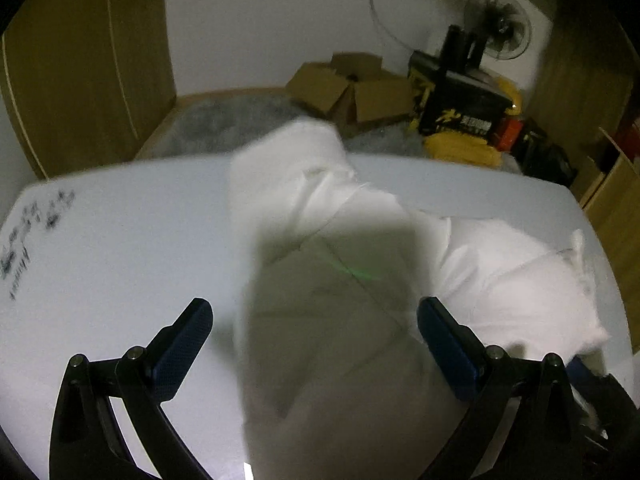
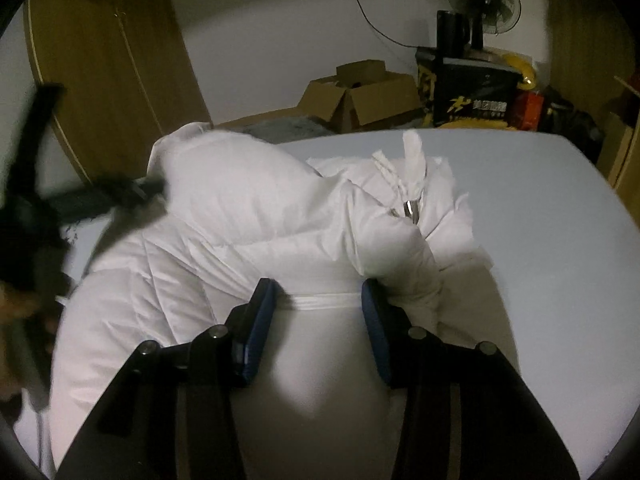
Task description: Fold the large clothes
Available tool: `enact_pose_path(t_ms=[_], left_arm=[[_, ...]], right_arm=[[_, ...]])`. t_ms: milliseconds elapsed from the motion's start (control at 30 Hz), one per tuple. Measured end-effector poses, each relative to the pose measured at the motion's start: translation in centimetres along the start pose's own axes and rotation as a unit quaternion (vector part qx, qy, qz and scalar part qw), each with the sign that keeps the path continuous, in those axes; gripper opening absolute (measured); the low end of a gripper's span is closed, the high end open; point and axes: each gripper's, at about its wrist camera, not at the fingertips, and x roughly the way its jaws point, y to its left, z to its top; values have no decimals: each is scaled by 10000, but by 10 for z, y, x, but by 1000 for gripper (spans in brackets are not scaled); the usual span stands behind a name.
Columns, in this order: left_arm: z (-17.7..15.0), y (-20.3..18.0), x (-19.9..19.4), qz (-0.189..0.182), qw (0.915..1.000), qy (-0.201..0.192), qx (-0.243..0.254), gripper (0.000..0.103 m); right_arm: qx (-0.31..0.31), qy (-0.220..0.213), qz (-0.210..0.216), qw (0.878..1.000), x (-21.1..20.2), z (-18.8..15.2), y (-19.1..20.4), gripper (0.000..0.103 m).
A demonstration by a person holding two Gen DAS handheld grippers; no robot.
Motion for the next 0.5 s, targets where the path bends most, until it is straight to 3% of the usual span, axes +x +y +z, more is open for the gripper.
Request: enact_pose_path(t_ms=[133,500], left_arm=[[-16,12,19,-9,9995,-60,-316,103],[-24,19,50,132,9990,178,-387,103]], right_arm=[[39,-39,208,9998,12,0,-3,46],[7,159,179,9997,36,3,1,46]])
